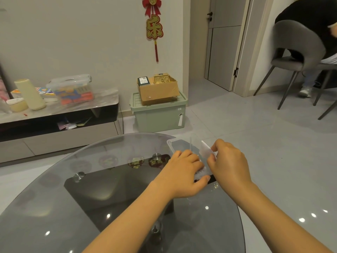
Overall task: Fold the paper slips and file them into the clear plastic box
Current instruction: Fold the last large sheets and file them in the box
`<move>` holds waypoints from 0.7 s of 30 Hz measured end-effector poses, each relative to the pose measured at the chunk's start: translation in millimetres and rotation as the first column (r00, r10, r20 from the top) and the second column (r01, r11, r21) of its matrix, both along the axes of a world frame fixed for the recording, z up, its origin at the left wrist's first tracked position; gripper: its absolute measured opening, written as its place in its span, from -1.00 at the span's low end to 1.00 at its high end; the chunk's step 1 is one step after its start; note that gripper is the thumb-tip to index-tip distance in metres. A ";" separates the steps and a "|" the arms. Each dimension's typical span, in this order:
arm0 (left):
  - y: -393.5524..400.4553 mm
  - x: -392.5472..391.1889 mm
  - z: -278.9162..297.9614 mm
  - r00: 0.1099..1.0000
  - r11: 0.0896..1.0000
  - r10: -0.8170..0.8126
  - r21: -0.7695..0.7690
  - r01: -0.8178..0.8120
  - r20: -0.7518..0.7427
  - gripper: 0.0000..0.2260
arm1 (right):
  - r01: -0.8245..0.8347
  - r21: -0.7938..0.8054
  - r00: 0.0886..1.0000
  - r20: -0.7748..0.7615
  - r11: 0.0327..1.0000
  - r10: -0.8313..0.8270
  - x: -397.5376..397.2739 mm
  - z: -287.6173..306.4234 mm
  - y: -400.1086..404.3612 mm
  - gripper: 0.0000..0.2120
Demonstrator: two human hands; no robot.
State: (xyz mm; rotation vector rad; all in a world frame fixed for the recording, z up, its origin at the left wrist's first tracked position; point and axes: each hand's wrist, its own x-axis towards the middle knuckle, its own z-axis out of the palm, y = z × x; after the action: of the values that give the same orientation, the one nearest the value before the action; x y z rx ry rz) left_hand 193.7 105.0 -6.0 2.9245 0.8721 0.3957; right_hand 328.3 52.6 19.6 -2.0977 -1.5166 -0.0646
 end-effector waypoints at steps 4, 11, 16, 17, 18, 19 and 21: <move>-0.4 -0.9 -2.6 0.999 1.000 -0.019 -0.007 0.019 0.033 -0.46 | 0.011 -0.120 0.995 0.100 0.993 0.001 -3.1 -0.6 3.7 -0.85; -1.0 -0.7 -0.5 0.997 0.995 -0.023 -0.092 0.030 0.077 -0.48 | 0.010 -0.329 0.991 0.126 0.944 0.034 2.2 5.4 8.2 -0.82; 0.8 3.2 -0.3 1.000 0.998 -0.011 -0.064 0.011 0.013 -0.44 | -0.052 -0.151 0.973 -0.229 0.987 0.016 10.4 4.3 3.5 -0.91; 1.5 3.8 -0.9 1.000 0.999 -0.003 -0.045 0.001 -0.030 -0.39 | -0.053 -0.126 0.960 -0.280 0.991 0.016 10.7 4.2 1.6 -0.90; 1.6 4.6 -0.7 0.997 1.000 0.005 -0.027 -0.006 -0.071 -0.34 | -0.058 -0.106 0.949 -0.313 0.993 0.022 11.2 4.0 -0.5 -0.88; 2.1 5.0 -0.1 0.994 1.000 0.009 -0.013 -0.011 -0.104 -0.31 | -0.065 -0.092 0.943 -0.332 0.994 0.030 11.4 3.5 -2.1 -0.86; 3.4 6.0 1.4 0.987 1.000 0.009 0.007 -0.008 -0.159 -0.27 | -0.074 -0.072 0.934 -0.353 0.995 0.044 12.2 1.5 -4.1 -0.85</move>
State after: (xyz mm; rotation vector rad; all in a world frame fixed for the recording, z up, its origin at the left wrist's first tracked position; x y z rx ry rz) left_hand 199.7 108.4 -4.6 2.9927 0.9026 0.1670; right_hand 340.5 48.5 21.1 -1.9940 -1.3803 0.3843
